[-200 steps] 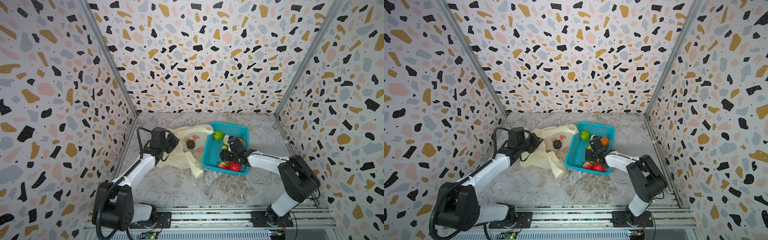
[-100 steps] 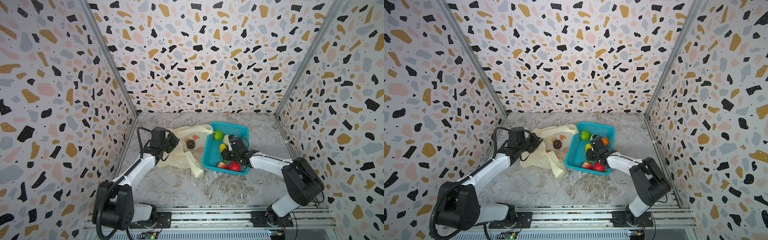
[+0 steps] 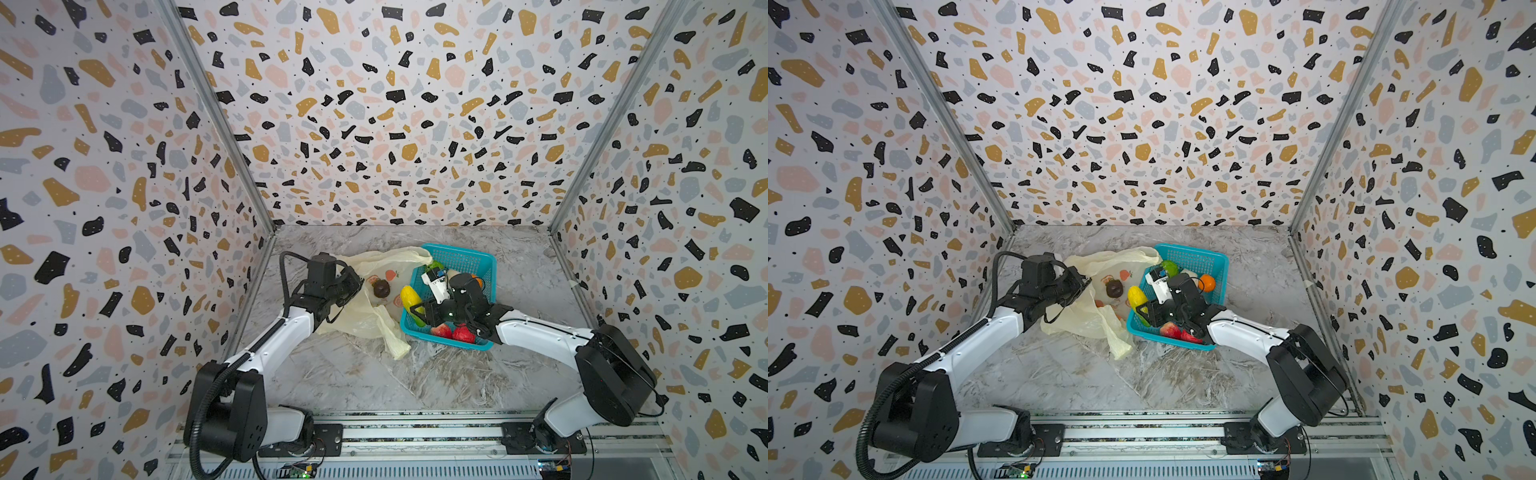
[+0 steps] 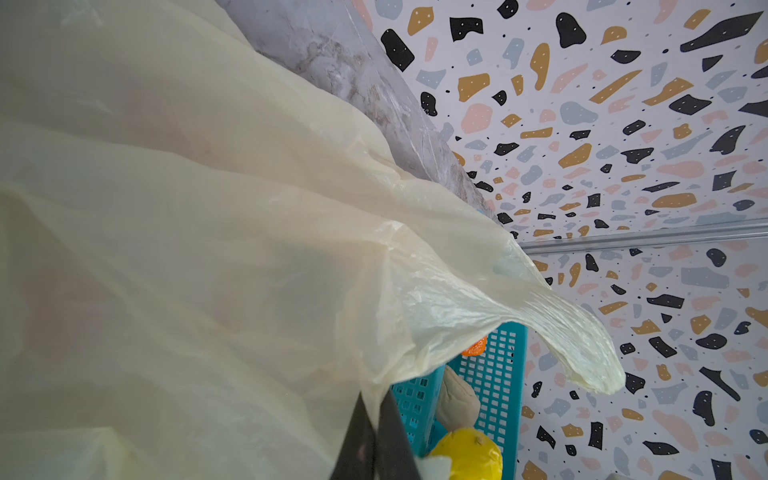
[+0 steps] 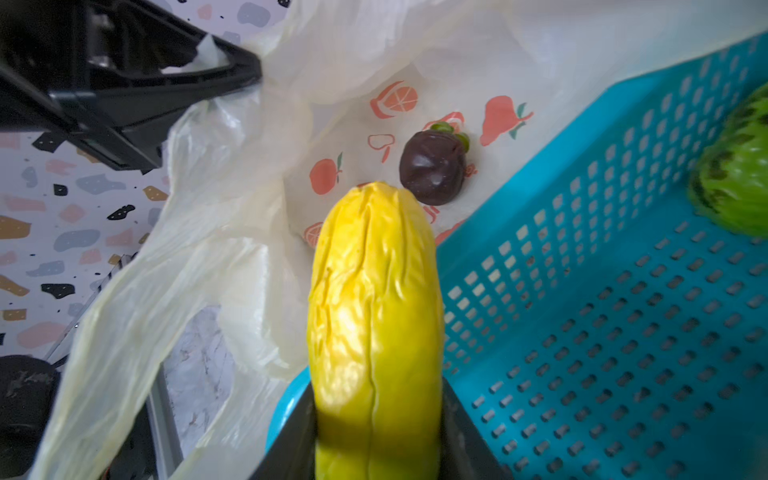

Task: Place the fruits into the plastic bag
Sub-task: 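Lift the yellow mango over the basket rim and drop it into the bag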

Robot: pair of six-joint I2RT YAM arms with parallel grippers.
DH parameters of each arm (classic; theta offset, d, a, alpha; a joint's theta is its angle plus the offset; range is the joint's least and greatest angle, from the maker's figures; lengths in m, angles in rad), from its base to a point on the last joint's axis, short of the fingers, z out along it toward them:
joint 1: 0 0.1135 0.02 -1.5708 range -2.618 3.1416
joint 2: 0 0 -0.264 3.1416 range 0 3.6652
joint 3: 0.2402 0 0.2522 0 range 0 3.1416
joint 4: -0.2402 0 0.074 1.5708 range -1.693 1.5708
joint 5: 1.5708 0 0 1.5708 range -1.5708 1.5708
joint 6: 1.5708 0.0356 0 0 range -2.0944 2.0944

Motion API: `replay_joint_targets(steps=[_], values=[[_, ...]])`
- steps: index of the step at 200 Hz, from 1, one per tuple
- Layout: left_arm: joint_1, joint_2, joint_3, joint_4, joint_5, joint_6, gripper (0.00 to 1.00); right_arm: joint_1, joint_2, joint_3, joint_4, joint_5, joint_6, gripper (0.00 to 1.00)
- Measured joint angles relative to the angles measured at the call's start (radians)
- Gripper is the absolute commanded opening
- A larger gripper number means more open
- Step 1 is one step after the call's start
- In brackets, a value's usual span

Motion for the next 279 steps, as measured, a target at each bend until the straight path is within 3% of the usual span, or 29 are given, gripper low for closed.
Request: replay_joint_targets(steps=[40, 90, 98, 113, 129, 152, 176, 208, 247, 279], values=[[0.000, 0.000, 0.000, 0.005, 0.001, 0.012, 0.00, 0.011, 0.031, 0.167, -0.020, 0.010, -0.006, 0.25], [0.000, -0.028, 0.000, 0.004, -0.029, 0.011, 0.00, 0.034, 0.280, 0.460, -0.101, 0.050, -0.004, 0.27], [0.000, -0.039, 0.000, 0.004, -0.045, 0.011, 0.00, 0.042, 0.327, 0.505, -0.126, 0.053, -0.004, 0.31], [0.000, -0.059, 0.000, 0.004, -0.071, 0.011, 0.00, 0.056, 0.397, 0.572, -0.163, 0.053, -0.004, 0.53], [0.000, -0.073, 0.000, 0.005, -0.094, 0.012, 0.00, 0.071, 0.450, 0.621, -0.189, 0.025, -0.008, 0.69], [0.000, -0.071, 0.000, 0.002, -0.103, 0.016, 0.00, 0.089, 0.457, 0.627, -0.203, -0.019, -0.021, 0.76], [0.000, -0.064, 0.000, -0.001, -0.102, 0.026, 0.00, 0.100, 0.396, 0.573, -0.195, -0.027, -0.043, 0.76], [0.000, -0.052, 0.000, -0.003, -0.097, 0.031, 0.00, 0.092, 0.204, 0.426, -0.191, 0.058, -0.087, 0.76], [0.000, -0.048, 0.000, -0.004, -0.094, 0.030, 0.00, 0.035, -0.109, 0.220, -0.121, 0.291, -0.094, 0.77], [0.000, -0.046, 0.000, -0.003, -0.093, 0.030, 0.00, -0.082, -0.269, 0.087, -0.125, 0.480, 0.024, 0.75]])
